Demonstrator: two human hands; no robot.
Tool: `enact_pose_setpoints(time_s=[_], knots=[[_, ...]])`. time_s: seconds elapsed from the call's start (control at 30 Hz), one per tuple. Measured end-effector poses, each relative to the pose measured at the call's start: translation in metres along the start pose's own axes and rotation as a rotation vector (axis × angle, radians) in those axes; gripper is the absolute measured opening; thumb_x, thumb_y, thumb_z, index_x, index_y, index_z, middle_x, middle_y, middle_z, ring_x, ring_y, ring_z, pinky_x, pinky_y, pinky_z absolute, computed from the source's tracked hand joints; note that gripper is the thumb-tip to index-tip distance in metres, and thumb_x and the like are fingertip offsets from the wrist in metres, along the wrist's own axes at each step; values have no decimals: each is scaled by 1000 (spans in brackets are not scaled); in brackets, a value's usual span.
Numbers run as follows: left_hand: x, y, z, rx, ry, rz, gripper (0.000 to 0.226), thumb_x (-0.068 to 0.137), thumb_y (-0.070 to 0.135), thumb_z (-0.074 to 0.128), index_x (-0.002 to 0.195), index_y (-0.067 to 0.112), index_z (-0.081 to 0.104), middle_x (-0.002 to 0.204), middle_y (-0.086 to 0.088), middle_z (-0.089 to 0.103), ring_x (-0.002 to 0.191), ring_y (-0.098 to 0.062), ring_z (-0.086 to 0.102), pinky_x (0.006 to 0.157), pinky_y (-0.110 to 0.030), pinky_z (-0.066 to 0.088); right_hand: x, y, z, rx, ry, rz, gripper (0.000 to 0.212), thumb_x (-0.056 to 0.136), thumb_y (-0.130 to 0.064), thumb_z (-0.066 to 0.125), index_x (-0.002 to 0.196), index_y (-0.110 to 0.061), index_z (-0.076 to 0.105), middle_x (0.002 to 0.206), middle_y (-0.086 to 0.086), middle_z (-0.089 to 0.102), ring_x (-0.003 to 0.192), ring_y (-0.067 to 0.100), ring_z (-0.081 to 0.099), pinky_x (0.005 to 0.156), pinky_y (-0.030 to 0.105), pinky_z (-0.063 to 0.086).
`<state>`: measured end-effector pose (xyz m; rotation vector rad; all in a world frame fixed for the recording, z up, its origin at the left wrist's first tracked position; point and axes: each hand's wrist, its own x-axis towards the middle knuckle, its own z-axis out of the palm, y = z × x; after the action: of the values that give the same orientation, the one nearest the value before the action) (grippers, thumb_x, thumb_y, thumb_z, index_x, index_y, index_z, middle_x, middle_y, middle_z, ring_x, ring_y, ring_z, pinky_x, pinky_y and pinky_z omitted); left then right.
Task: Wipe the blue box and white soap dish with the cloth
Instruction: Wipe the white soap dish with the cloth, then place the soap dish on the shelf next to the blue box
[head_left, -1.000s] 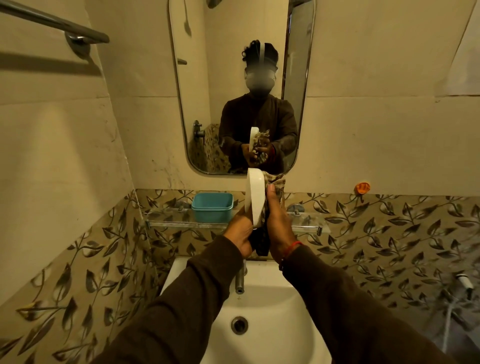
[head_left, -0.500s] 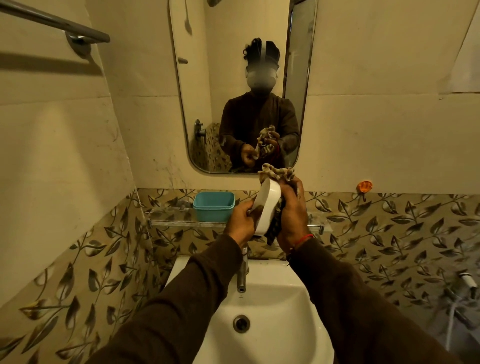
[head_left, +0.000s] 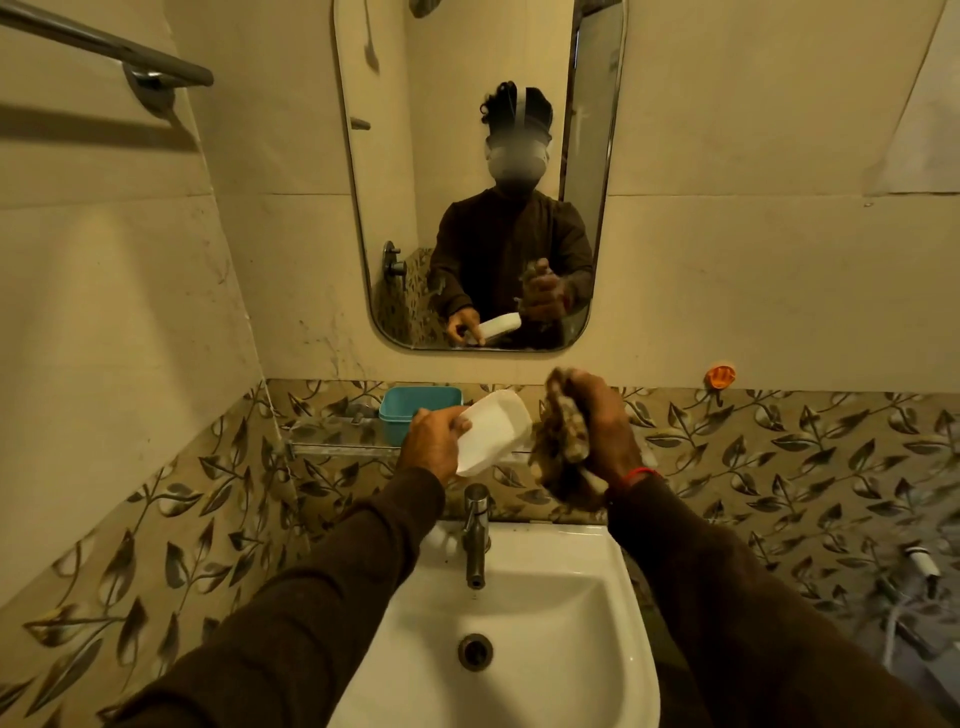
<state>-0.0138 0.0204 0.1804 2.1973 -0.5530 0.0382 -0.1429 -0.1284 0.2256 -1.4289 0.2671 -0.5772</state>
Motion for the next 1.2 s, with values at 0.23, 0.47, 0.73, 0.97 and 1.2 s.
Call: enact_pose_setpoints(time_s=[0.23, 0.47, 0.73, 0.97, 1.2], knots=[[9, 11, -7, 126, 35, 104, 36, 104, 27, 51, 136, 18, 61, 121, -12, 53, 111, -31, 54, 96, -39, 45, 1, 26, -12, -568, -11, 90, 39, 87, -64, 46, 87, -31, 66, 88, -6, 66, 90, 21, 64, 74, 32, 50], [12, 19, 1, 12, -11, 206, 28, 97, 24, 64, 123, 18, 70, 122, -9, 61, 109, -24, 57, 90, -32, 48, 17, 22, -26, -776, -44, 128, 20, 89, -40, 52, 91, -27, 67, 95, 2, 71, 88, 19, 66, 83, 37, 56], [24, 18, 7, 134, -238, 306, 80, 81, 62, 70, 148, 25, 48, 150, -7, 47, 138, -26, 42, 113, -46, 40, 35, 23, -40, -1075, 65, 127, 36, 78, -50, 50, 98, -28, 70, 88, 1, 71, 83, 22, 65, 81, 40, 57], [44, 11, 6, 382, -307, 416, 102, 74, 66, 74, 157, 29, 27, 158, -3, 36, 142, -27, 35, 116, -53, 29, 62, 26, -44, -1058, 97, 157, 33, 77, -47, 53, 95, -24, 69, 87, 2, 71, 81, 21, 66, 82, 41, 57], [67, 9, 12, 601, -308, 415, 89, 86, 63, 63, 157, 25, 26, 160, -2, 37, 143, -27, 28, 116, -56, 17, 92, 38, -38, -1175, 99, 203, 35, 80, -49, 55, 97, -22, 69, 86, 3, 67, 83, 24, 64, 83, 41, 56]])
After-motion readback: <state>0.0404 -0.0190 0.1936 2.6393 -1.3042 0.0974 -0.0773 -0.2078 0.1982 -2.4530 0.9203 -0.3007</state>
